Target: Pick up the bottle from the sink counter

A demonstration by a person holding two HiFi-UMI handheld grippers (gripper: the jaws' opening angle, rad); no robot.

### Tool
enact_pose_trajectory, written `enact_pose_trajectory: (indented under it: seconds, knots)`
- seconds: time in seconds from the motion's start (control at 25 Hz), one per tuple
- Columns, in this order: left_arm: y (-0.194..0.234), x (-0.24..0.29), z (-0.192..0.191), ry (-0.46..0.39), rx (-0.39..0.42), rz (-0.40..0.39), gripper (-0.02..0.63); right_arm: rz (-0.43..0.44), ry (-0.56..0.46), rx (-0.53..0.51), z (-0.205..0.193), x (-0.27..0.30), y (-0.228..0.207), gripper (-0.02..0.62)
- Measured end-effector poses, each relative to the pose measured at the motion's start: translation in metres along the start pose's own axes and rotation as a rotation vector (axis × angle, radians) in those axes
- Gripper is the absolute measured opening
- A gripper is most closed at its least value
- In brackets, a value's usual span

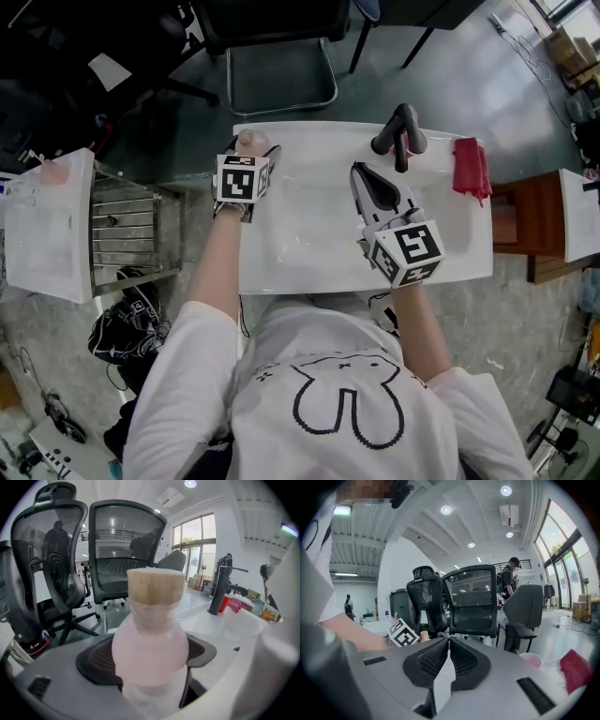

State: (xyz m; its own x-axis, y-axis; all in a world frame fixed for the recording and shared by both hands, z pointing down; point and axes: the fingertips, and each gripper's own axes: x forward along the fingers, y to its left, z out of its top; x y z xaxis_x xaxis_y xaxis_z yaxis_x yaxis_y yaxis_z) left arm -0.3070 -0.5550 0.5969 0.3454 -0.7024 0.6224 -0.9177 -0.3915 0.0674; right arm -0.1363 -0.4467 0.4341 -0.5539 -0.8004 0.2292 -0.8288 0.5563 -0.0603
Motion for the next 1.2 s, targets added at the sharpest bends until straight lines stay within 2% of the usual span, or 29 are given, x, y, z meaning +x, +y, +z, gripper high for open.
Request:
enact_pose_trajectory:
  seconds: [0.2, 0.48, 0.8, 1.0, 1.2]
  knots:
    - [-0.010, -0.021, 0.015, -0.011, -0.002, -0.015, 0.400, 0.021, 0.000, -0.016, 0.012, -0.003, -0.001, 0.037]
    - [-0.020, -0.054, 0.037, -0.040, -0.005, 0.004, 0.400, 0.028, -0.040, -0.010, 0.034, -0.010, -0.004, 0.037]
    - [-0.033, -0.085, 0.059, -0.065, 0.040, -0.005, 0.400, 0.035, -0.099, -0.025, 0.060, -0.017, -0.001, 0.037]
    - [-0.046, -0.105, 0.081, -0.121, 0.065, 0.000, 0.400, 0.039, -0.136, -0.075, 0.076, -0.023, -0.002, 0.037]
    - [-0.061, -0.130, 0.099, -0.213, 0.068, 0.034, 0.401, 0.032, -0.169, -0.088, 0.084, -0.031, -0.012, 0.037]
